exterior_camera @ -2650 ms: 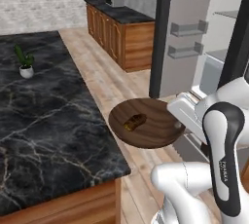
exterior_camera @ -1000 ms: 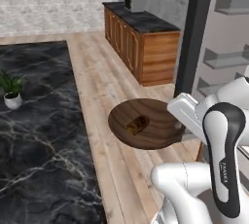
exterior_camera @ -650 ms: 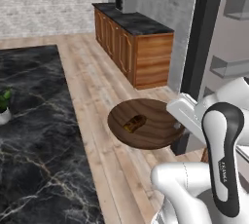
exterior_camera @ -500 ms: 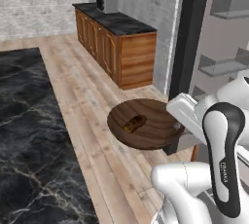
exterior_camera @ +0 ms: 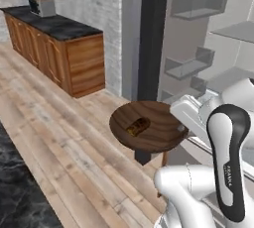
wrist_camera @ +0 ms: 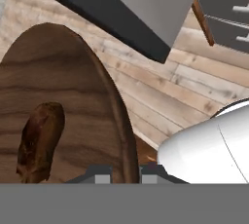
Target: Move the glass cup from next to the sink to the open cabinet. Then, move the bowl with the sweet potato to the fridge to clear the area for faucet cleaning.
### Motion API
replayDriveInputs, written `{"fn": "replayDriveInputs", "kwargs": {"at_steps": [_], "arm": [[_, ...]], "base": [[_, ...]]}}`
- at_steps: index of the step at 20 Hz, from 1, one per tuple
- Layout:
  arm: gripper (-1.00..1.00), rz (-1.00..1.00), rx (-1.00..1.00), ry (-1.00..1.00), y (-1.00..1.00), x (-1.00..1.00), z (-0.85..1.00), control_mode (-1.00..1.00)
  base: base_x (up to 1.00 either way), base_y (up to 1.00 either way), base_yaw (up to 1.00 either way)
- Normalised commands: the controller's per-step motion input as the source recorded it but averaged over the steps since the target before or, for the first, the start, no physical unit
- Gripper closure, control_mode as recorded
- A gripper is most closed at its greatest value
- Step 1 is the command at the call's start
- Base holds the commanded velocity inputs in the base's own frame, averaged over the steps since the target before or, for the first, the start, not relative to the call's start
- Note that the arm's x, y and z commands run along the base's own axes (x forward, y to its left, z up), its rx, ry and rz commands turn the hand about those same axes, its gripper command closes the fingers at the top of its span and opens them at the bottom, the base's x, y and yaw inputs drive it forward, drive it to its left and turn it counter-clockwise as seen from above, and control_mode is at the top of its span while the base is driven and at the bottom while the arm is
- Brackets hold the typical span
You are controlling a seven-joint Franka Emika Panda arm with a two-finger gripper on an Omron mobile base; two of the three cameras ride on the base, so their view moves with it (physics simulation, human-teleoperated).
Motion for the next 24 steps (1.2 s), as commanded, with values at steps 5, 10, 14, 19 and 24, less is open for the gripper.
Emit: {"fn": "replayDriveInputs", "kwargs": {"at_steps": [5, 10, 14, 19, 24], "arm": [[1.0, 0.0, 0.0, 0.0, 0.0, 0.0, 0.0, 1.0], [1.0, 0.0, 0.0, 0.0, 0.0, 0.0, 0.0, 1.0], [1.0, 0.0, 0.0, 0.0, 0.0, 0.0, 0.0, 1.0], [1.0, 0.0, 0.0, 0.0, 0.0, 0.0, 0.0, 1.0], [1.0, 0.0, 0.0, 0.0, 0.0, 0.0, 0.0, 1.0]], "base": [[0.01, -0.03, -0.49], [0.1, -0.04, -0.57], [0.44, 0.75, -0.48], [0.29, 0.5, -0.45], [0.31, 0.7, -0.52]]}}
